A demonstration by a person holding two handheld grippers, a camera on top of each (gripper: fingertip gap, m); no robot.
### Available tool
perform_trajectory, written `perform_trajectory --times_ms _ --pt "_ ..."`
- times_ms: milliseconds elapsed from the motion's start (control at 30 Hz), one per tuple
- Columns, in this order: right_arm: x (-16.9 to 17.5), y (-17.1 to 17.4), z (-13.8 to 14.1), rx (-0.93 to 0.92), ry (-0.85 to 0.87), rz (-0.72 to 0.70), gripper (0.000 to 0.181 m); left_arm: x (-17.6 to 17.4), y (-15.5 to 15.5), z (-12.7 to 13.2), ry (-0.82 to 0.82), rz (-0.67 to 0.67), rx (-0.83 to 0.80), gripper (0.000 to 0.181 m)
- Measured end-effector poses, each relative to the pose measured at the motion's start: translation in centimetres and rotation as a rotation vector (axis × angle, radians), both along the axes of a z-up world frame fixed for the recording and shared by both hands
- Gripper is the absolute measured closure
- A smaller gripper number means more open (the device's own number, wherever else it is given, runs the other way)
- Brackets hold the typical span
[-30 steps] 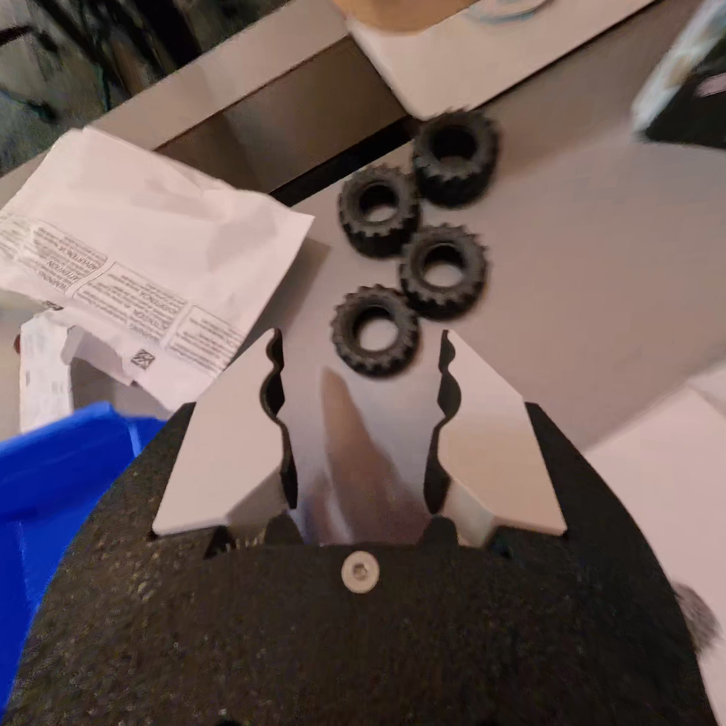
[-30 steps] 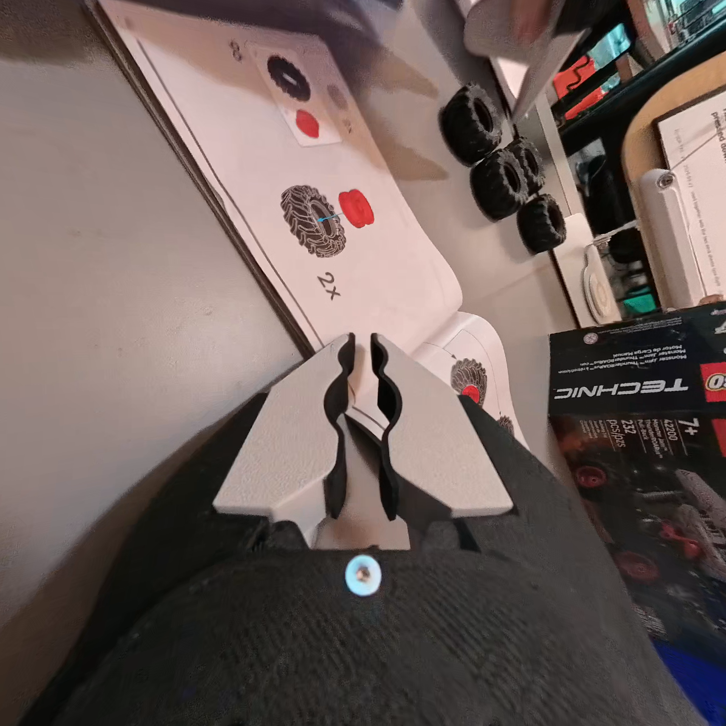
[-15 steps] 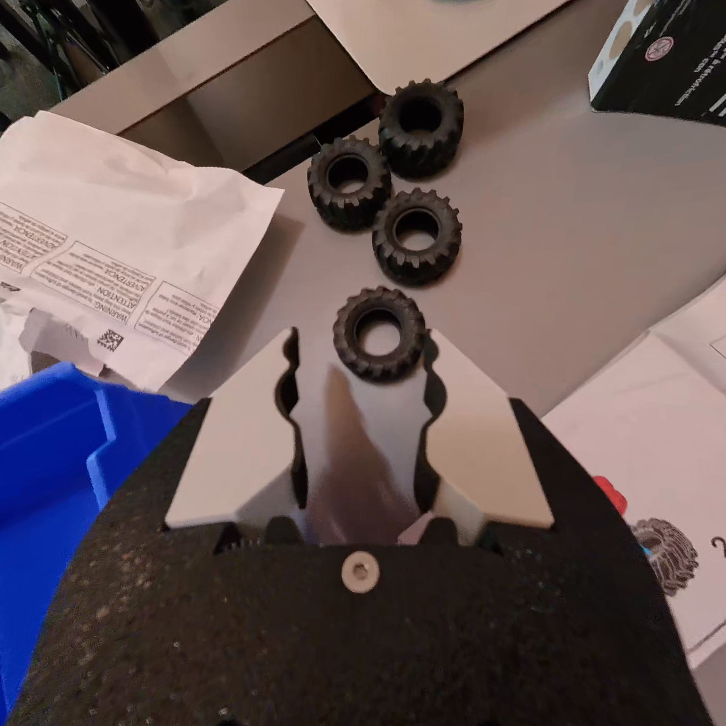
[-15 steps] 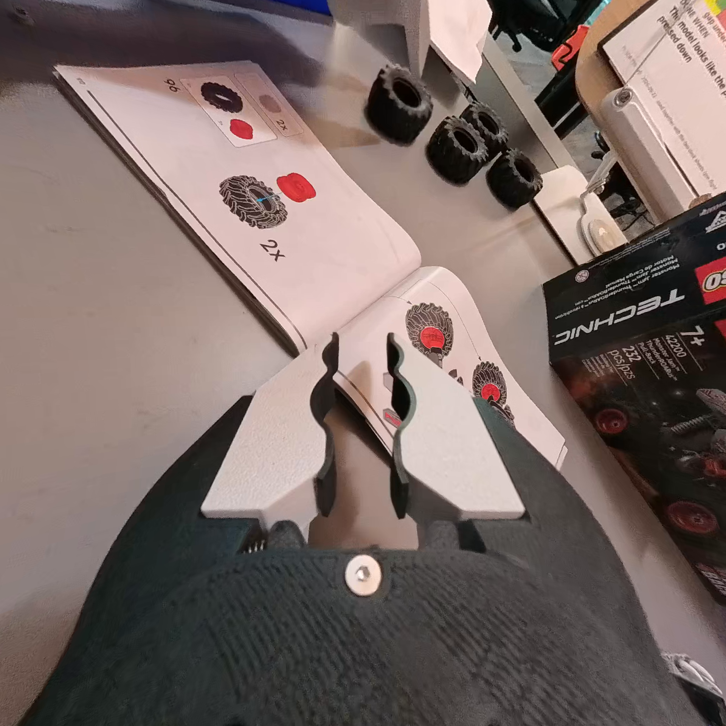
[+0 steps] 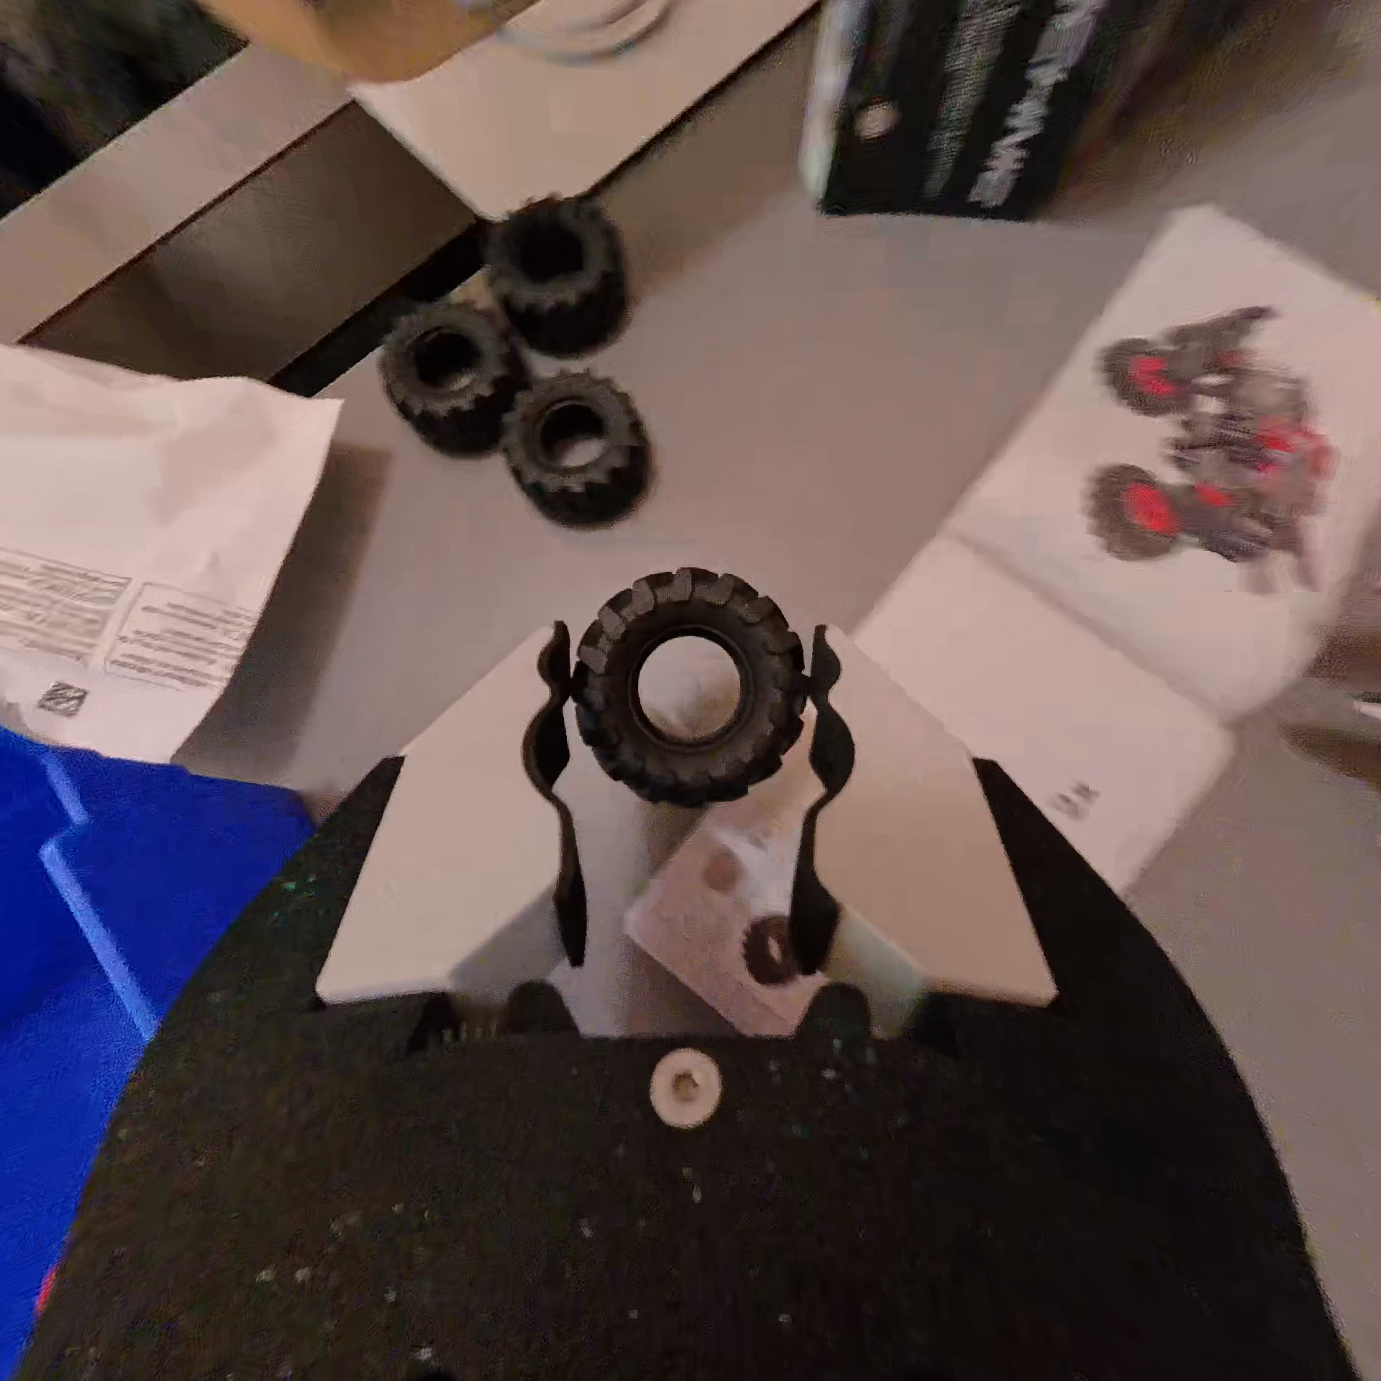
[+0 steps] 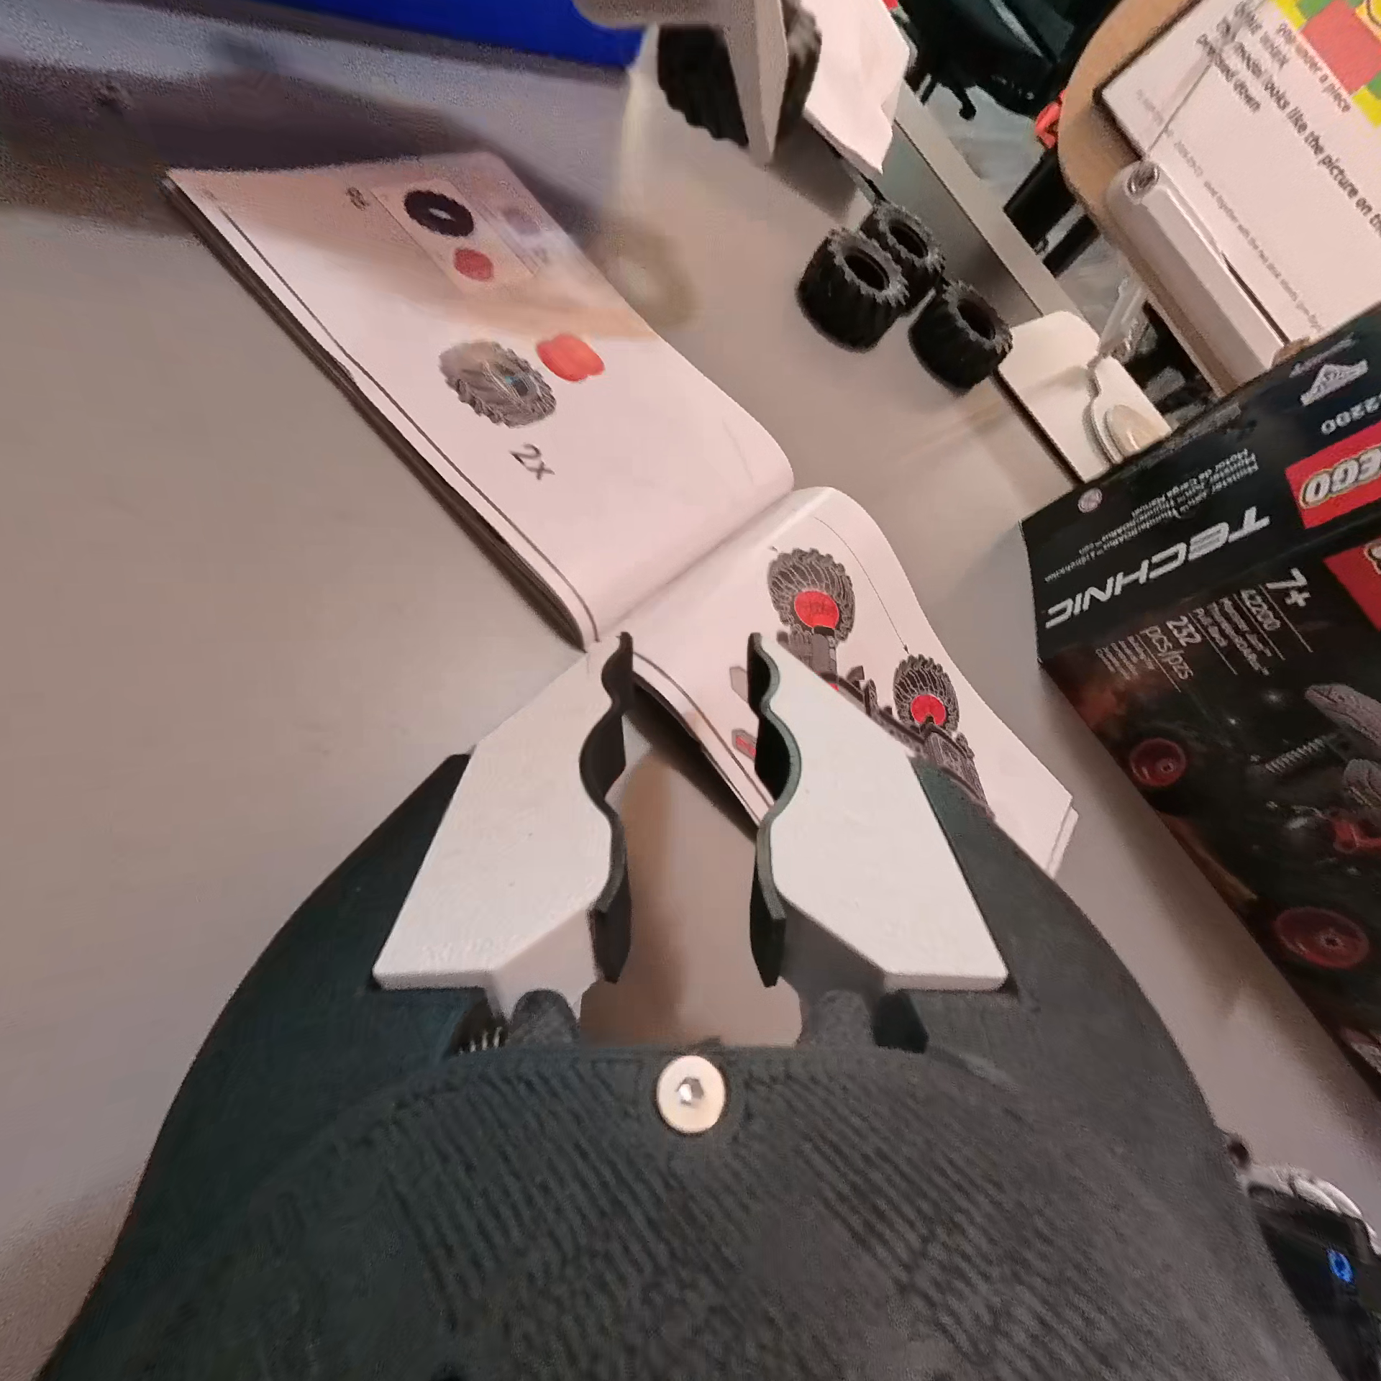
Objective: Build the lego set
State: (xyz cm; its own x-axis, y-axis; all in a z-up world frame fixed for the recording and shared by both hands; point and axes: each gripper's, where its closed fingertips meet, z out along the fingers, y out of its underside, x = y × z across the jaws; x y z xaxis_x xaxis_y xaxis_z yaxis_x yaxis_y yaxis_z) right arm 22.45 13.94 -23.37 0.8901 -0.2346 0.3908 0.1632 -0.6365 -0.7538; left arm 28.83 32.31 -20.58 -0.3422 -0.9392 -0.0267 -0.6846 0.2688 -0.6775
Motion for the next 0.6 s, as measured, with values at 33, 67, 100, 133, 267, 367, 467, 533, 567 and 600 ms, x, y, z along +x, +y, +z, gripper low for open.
perform_trajectory --times_ms 33,67,100,133,267,367,467,533,567,600 --pt "-0.3 0.4 0.2 0.014 0.001 0.024 0.15 -2.5 -1.9 1.1 -0.008 -0.087 -0.031 0.119" --pt "-0.7 1.0 0.3 0.024 -0.001 0.056 0.148 -5.3 -3.6 1.6 -0.001 -0.172 -0.042 0.119" --pt "-1.1 1.7 0.4 0.028 -0.01 0.096 0.145 -8.1 -4.9 1.6 0.014 -0.244 -0.043 0.119" --pt "-1.3 2.4 0.3 0.022 -0.022 0.127 0.145 -10.8 -6.0 1.2 0.03 -0.309 -0.042 0.119" --pt "-1.7 5.4 -1.5 -0.073 -0.016 0.22 0.156 -18.8 -8.5 -2.0 0.133 -0.392 -0.059 0.119" --pt "-2.2 6.7 -3.4 -0.179 -0.012 0.28 0.162 -20.9 -9.1 -4.2 0.175 -0.342 -0.03 0.119" --pt "-2.5 7.9 -3.6 -0.177 -0.011 0.309 0.165 -21.2 -8.8 -6.2 0.204 -0.303 0.063 0.119" --pt "-1.8 8.6 -3.5 -0.162 -0.028 0.274 0.162 -21.1 -8.5 -7.5 0.241 -0.282 0.096 0.117" --pt "-1.6 8.7 -3.5 -0.161 -0.023 0.254 0.163 -20.6 -8.9 -7.3 0.219 -0.272 0.046 0.12" --pt "-1.4 8.9 -3.5 -0.16 -0.025 0.239 0.162 -20.4 -9.0 -7.4 0.217 -0.26 0.017 0.12"
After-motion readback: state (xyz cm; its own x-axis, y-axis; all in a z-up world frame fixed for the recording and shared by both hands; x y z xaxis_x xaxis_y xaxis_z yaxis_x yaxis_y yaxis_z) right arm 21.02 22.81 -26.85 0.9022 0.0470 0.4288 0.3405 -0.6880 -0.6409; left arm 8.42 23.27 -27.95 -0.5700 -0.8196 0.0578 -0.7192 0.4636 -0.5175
